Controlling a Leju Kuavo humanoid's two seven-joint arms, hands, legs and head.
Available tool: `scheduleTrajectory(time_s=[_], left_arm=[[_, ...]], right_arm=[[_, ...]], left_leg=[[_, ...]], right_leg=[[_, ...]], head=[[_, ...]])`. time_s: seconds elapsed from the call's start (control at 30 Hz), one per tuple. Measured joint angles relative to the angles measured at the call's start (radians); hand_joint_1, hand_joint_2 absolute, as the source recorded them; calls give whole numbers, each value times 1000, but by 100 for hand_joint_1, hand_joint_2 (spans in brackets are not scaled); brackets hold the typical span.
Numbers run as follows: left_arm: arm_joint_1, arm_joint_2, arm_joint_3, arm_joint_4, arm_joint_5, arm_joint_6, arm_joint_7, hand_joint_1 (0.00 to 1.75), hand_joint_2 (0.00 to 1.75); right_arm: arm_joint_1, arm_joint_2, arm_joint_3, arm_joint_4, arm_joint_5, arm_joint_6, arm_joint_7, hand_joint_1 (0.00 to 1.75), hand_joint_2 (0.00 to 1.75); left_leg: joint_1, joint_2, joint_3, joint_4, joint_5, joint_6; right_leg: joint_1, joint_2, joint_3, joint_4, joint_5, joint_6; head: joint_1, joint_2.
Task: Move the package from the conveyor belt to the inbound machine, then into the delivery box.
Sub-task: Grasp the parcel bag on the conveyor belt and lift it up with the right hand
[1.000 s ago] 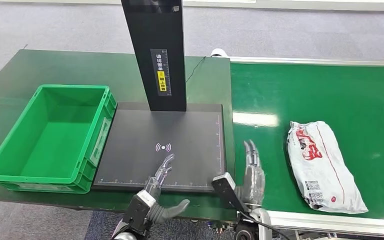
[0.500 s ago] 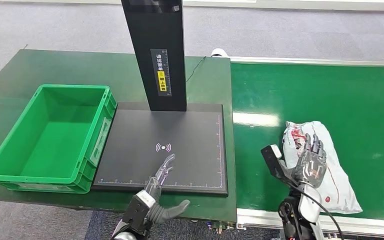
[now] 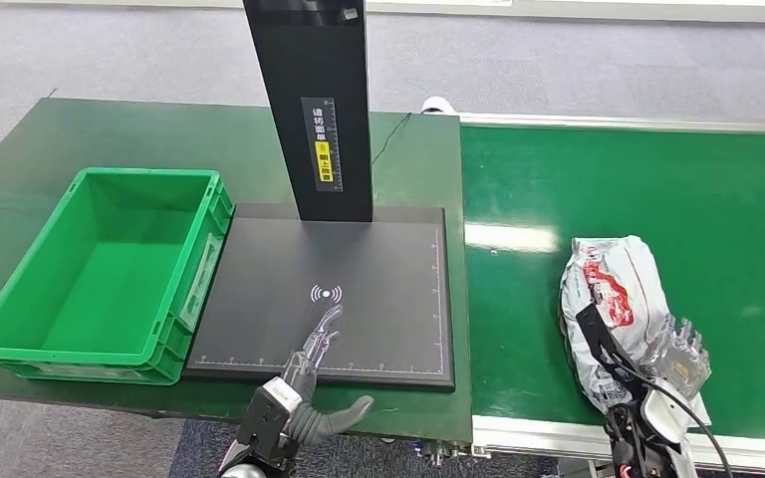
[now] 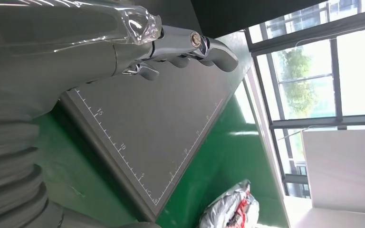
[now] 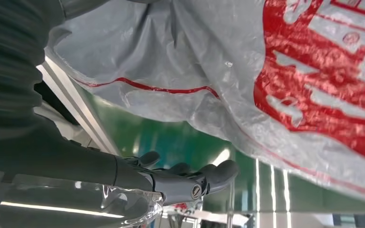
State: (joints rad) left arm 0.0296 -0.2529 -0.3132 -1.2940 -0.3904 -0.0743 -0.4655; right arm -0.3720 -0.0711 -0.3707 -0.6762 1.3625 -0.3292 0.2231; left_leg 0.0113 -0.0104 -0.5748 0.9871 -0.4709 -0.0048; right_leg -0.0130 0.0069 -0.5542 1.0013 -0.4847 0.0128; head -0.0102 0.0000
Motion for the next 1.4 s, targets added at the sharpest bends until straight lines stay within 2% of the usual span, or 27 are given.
scheduleTrajectory(time_s=[0.17,0.2,0.3,0.33,0.57,0.97,1.17,1.4], left_arm=[[-2,0,0,0,1,-13,7,0,175],[-2,0,0,0,1,-15,9,0,175],[-4,0,0,0,0,-21,14,0,175],[-5,0,0,0,-1,-23,14,0,175],[-13,-1,0,0,-7,-35,16,0,175],[-26,-1,0,1,-8,-43,16,0,175],[-26,-1,0,1,-7,-37,11,0,175],[-28,-1,-1,10,-7,-4,-15,0,175]], right_arm=[[-12,0,-41,14,-22,97,-61,0,175],[-14,0,-45,16,-24,110,-70,21,175],[-18,3,-49,20,-24,141,-87,152,175],[-18,4,-49,21,-23,149,-91,175,175],[-5,20,-47,25,-23,178,-121,175,175],[0,24,-43,25,-32,171,-165,175,175],[31,49,-47,-15,-176,-6,-336,175,175],[67,97,-51,-214,-545,-179,-622,175,175]], left_leg=[[0,0,4,0,0,0],[0,0,5,0,0,0],[0,0,7,0,-1,0],[0,0,8,0,-1,0],[0,0,12,0,-1,1],[0,0,12,0,-1,1],[0,0,8,0,0,1],[0,0,6,0,0,1]], right_leg=[[0,0,4,0,0,0],[0,0,4,0,0,0],[0,0,7,0,-1,0],[0,0,8,-1,-1,0],[0,0,12,-1,-1,0],[0,-1,13,-1,-1,0],[0,0,9,0,0,1],[0,0,6,0,-1,1]], head=[[0,0],[0,0],[0,0],[0,0],[0,0],[0,0],[0,0],[0,0]])
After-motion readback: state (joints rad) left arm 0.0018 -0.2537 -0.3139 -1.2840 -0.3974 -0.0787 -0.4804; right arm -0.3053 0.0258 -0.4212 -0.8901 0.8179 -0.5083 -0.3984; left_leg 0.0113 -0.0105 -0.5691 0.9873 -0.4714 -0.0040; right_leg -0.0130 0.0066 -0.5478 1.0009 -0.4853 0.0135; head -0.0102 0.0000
